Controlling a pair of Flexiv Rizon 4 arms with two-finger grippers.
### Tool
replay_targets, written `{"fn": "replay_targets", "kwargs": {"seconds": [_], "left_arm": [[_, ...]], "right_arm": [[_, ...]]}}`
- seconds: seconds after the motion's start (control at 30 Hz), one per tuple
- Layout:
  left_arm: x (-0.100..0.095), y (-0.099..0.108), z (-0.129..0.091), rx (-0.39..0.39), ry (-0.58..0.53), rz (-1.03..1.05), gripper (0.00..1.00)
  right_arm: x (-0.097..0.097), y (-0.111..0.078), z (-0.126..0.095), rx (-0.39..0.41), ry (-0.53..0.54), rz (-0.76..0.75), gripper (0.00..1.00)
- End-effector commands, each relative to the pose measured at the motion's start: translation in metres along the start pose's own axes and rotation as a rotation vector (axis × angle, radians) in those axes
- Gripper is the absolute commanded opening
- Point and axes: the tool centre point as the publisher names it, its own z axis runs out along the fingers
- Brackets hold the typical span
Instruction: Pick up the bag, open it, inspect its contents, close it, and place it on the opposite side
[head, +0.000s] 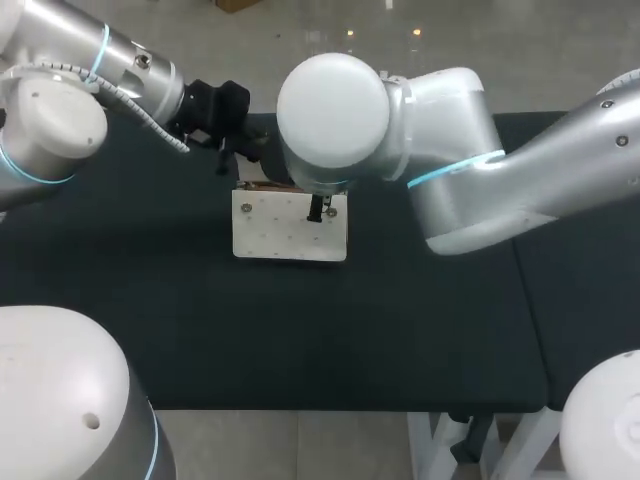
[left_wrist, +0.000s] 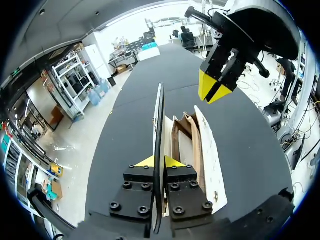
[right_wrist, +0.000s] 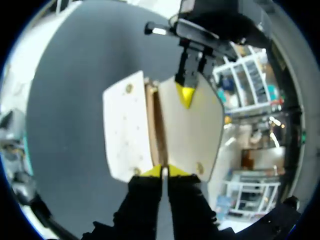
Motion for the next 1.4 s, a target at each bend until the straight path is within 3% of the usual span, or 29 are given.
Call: {"fn": "replay_targets", "kwargs": {"seconds": [0.03,0.33,0.9,1.1,1.4], "left_arm": [[-0.002,0.011,0.017,-0.002,-0.017,0.043,0.0],[0.002,0.027,0.029,-0.018,-0.067,0.132,0.0],[0.003,0.029,0.032,-0.009,-0.07,0.142,0.0],[0.01,0.041,0.041,-0.036,-0.12,0.198,0.0],[0.016,0.051,0.05,-0.048,-0.164,0.24,0.0]], "right_arm": [[0.011,-0.008,-0.004,-0.009,-0.053,0.009,0.0],[0.038,-0.011,-0.005,-0.038,-0.154,-0.016,0.0],[0.038,-0.011,-0.005,-0.038,-0.154,-0.016,0.0],[0.069,-0.008,0.001,-0.027,-0.219,-0.005,0.0],[0.094,-0.002,0.006,-0.028,-0.238,-0.007,0.0]]}}
